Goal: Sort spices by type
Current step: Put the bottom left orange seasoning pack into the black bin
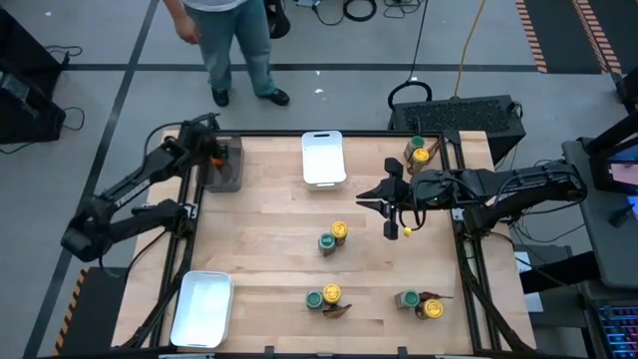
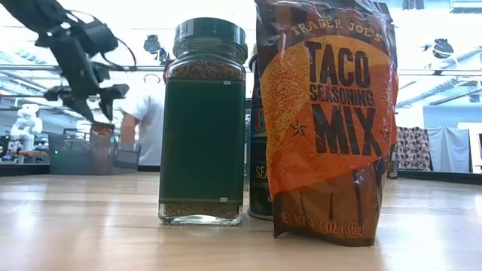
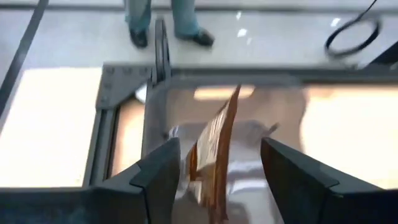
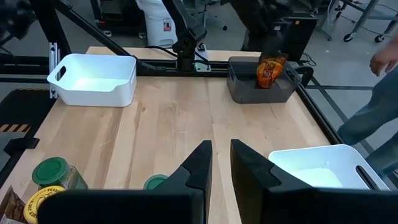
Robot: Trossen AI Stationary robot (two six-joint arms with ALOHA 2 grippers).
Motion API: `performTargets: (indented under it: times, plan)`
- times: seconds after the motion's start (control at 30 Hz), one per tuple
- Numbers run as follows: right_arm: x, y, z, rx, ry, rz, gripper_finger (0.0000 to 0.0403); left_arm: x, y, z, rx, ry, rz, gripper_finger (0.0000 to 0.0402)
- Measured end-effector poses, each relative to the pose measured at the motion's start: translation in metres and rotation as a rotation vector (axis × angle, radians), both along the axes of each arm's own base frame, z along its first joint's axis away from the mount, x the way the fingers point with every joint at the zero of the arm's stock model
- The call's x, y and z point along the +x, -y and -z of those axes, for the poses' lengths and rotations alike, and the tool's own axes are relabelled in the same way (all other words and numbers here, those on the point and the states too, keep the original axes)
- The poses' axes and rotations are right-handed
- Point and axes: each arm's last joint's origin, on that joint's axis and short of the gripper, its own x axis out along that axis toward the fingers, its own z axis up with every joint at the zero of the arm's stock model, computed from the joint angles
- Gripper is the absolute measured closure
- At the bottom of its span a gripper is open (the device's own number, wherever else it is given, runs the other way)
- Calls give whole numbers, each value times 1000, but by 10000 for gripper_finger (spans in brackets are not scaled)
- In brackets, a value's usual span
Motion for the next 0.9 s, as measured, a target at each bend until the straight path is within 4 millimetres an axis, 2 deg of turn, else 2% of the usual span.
performTargets:
  times: [0.23,0.43,0.7,0.9]
  plan:
    - [0,0,0,0,0,0,362,-2,23,-44,152,150,168,175]
    - [0,0,0,0,0,0,362,9,45,-70,195,283,412,176]
    - [0,0,0,0,1,0,362,43,76,-99,242,396,746,178]
    - [0,0,0,0,1,0,362,82,100,-108,245,438,949,189]
